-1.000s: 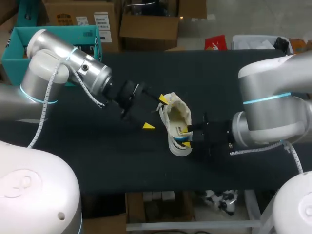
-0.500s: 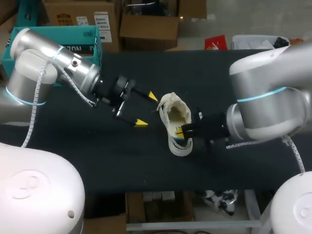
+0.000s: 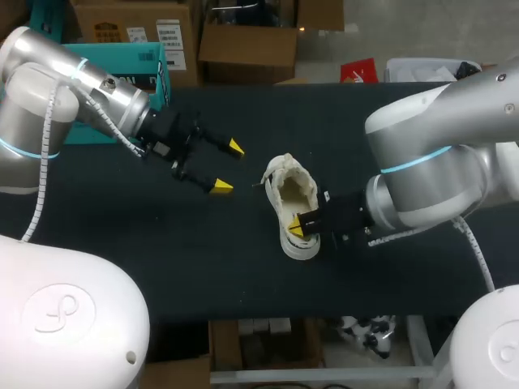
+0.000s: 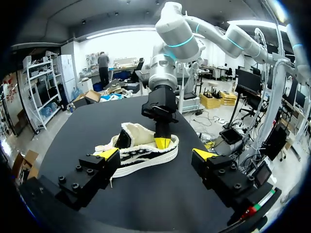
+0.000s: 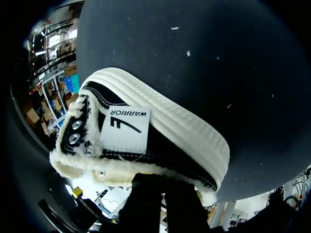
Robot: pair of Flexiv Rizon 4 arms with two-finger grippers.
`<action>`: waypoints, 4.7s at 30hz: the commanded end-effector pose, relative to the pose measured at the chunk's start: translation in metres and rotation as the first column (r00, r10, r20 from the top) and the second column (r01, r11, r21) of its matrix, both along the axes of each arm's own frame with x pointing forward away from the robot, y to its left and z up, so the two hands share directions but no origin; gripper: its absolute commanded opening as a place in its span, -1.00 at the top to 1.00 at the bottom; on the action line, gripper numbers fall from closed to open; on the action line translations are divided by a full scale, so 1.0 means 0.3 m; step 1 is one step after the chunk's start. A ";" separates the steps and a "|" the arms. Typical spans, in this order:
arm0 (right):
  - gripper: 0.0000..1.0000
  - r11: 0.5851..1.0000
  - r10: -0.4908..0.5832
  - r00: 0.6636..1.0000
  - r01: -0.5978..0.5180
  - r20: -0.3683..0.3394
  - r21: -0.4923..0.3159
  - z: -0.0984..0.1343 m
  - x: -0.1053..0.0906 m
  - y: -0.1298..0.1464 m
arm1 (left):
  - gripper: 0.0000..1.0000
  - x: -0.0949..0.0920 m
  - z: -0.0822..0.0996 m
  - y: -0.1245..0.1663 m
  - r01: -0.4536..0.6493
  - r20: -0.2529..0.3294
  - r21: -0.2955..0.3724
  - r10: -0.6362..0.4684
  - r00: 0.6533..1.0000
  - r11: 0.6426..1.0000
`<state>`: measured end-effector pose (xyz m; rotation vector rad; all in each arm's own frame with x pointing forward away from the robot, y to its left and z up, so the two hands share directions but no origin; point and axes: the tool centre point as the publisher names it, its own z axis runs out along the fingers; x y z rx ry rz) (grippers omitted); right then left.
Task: Open the shoe tongue, take the insole out of the shoe, put the insole back into the shoe, and pack the shoe into the shoebox
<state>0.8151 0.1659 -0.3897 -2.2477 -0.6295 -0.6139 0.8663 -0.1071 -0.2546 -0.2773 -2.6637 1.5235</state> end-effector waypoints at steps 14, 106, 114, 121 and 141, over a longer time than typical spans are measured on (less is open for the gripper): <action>1.00 0.999 0.008 0.993 -0.012 0.115 0.031 0.109 -0.067 -0.067 | -1.00 -0.016 0.007 -0.023 -0.080 -0.125 0.126 0.096 0.988 0.989; -1.00 0.091 0.991 0.135 -0.602 0.012 -0.793 0.351 -0.049 -0.533 | -1.00 -0.056 -0.234 -0.235 -0.561 -0.122 0.819 0.992 0.039 0.123; -1.00 -0.025 0.999 0.003 -0.552 -0.033 -0.833 0.324 -0.052 -0.613 | -1.00 -0.016 -0.293 -0.271 -0.544 -0.095 0.836 0.995 -0.011 0.074; -1.00 -0.134 0.990 -0.105 -0.507 -0.093 -0.852 0.314 -0.055 -0.657 | 0.08 -0.005 -0.324 -0.310 -0.549 -0.071 0.835 0.997 -0.035 0.040; -1.00 -0.195 0.980 -0.137 -0.503 -0.145 -0.842 0.314 -0.055 -0.670 | 1.00 0.019 -0.312 -0.255 -0.592 -0.038 0.805 0.994 -0.103 -0.030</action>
